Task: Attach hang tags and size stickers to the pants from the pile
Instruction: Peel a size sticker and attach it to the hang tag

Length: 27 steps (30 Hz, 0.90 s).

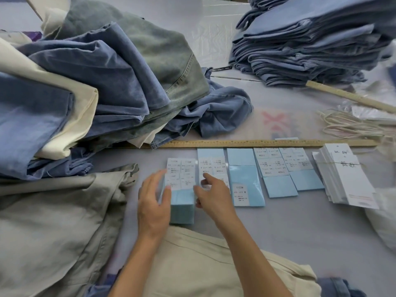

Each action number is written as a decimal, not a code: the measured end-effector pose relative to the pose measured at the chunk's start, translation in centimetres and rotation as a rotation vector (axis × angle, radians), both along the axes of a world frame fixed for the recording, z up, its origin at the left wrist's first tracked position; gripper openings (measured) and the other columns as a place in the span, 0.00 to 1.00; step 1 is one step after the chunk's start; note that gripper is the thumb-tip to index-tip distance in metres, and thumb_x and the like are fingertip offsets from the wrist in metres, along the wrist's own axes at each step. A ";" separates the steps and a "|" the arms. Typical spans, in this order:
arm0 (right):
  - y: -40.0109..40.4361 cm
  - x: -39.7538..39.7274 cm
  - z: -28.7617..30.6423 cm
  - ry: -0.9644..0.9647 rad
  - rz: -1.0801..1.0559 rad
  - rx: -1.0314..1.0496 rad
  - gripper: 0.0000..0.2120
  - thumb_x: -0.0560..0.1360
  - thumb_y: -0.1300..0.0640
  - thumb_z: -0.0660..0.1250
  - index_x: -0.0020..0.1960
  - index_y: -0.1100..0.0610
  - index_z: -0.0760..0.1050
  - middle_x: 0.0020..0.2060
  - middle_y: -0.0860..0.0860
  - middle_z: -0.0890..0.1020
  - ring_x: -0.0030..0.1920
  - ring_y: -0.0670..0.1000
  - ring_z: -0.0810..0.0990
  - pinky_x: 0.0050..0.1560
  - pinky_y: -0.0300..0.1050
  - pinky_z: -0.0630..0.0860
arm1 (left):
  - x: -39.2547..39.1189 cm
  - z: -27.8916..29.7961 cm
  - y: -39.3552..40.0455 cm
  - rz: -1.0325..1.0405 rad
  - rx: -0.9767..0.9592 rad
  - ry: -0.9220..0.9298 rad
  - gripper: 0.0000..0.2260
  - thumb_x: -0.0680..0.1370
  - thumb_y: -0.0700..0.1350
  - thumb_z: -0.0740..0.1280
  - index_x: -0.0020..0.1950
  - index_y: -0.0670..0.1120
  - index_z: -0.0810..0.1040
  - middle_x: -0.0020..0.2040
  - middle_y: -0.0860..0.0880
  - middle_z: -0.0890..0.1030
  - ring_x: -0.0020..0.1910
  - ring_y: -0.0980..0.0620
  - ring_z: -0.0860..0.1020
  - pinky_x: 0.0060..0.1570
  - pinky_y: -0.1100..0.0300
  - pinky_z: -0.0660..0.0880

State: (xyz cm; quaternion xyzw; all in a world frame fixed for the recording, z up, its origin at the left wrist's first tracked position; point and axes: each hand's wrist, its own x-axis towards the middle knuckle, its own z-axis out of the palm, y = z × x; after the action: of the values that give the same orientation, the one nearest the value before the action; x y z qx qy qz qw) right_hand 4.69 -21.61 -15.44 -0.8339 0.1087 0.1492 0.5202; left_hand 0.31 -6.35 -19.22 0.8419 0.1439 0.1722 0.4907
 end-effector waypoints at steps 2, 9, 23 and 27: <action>-1.4 -0.4 -0.3 -0.099 -0.011 -0.169 0.24 0.81 0.53 0.66 0.76 0.51 0.69 0.68 0.48 0.72 0.53 0.51 0.81 0.56 0.47 0.79 | -0.1 -0.3 -0.6 -0.175 0.267 0.129 0.12 0.80 0.41 0.69 0.63 0.50 0.82 0.65 0.51 0.78 0.65 0.48 0.73 0.62 0.58 0.68; -14.3 -1.4 -1.0 -0.205 -0.370 -0.533 0.20 0.79 0.61 0.67 0.70 0.55 0.75 0.68 0.54 0.70 0.66 0.56 0.72 0.60 0.50 0.75 | -0.3 0.4 -2.5 -0.195 0.673 0.112 0.18 0.69 0.33 0.77 0.57 0.47 0.85 0.63 0.42 0.79 0.62 0.39 0.76 0.54 0.39 0.73; -21.3 0.4 -1.8 -0.270 -0.424 -0.640 0.15 0.82 0.62 0.62 0.67 0.60 0.77 0.66 0.56 0.75 0.67 0.58 0.70 0.63 0.48 0.69 | 2.5 -0.8 -12.6 -0.702 0.910 -0.026 0.16 0.80 0.50 0.59 0.63 0.57 0.81 0.68 0.45 0.79 0.67 0.42 0.77 0.64 0.46 0.75; -22.5 0.1 -2.3 -0.197 -0.099 -0.892 0.18 0.80 0.64 0.61 0.69 0.60 0.74 0.69 0.55 0.74 0.69 0.58 0.70 0.64 0.49 0.70 | 3.1 -1.2 -12.2 -0.586 0.883 -0.051 0.13 0.78 0.44 0.66 0.61 0.53 0.84 0.66 0.41 0.79 0.66 0.39 0.78 0.64 0.43 0.76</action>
State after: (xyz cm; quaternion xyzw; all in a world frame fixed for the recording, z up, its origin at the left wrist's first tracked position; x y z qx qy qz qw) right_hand 4.80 -44.15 -17.76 -0.9803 0.1520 -0.0172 0.1248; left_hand 3.40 -18.57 -20.46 0.9689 -0.1954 0.0925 0.1203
